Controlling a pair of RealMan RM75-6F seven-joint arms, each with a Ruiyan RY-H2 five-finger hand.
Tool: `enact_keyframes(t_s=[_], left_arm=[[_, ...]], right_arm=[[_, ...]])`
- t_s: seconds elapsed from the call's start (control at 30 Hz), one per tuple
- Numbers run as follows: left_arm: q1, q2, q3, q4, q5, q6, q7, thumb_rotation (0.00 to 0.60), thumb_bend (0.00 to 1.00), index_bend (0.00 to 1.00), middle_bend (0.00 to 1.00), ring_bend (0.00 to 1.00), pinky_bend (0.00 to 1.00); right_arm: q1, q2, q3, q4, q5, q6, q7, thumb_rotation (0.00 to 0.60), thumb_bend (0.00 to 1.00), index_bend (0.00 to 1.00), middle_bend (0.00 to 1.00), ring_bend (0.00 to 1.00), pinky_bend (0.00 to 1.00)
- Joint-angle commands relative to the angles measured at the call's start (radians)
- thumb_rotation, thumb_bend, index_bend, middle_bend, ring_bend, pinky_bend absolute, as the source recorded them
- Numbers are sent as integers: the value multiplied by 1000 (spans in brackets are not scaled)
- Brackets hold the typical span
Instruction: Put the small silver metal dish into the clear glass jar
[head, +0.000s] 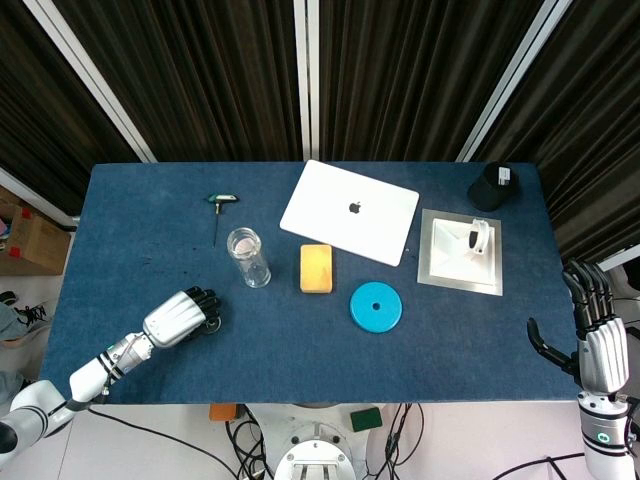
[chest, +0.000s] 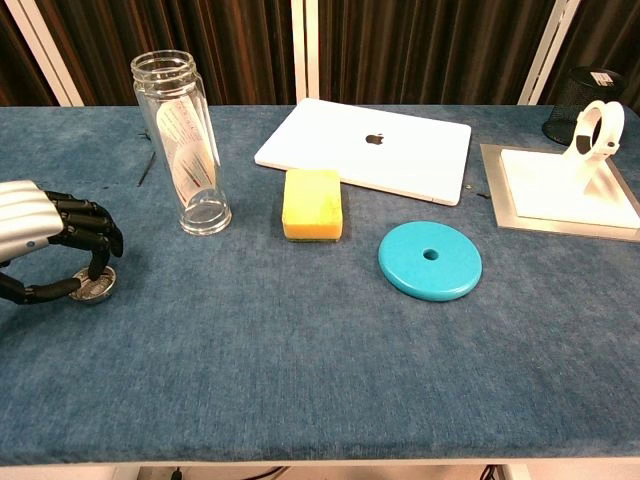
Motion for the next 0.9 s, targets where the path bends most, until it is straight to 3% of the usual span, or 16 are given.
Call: enact_keyframes(t_s=[0.03,0.9], left_arm=[[0,-1,1,2,-3,-1,-2,600,393,519,342,265,393],[0,12,-14,-19,-36,17,-7,600,394,587,372,283,393]], right_arm=[[0,0,0,0,0,0,-1,600,385,0,0,0,50],[-1,0,1,4,5,-3,7,600,386,0,0,0,83]])
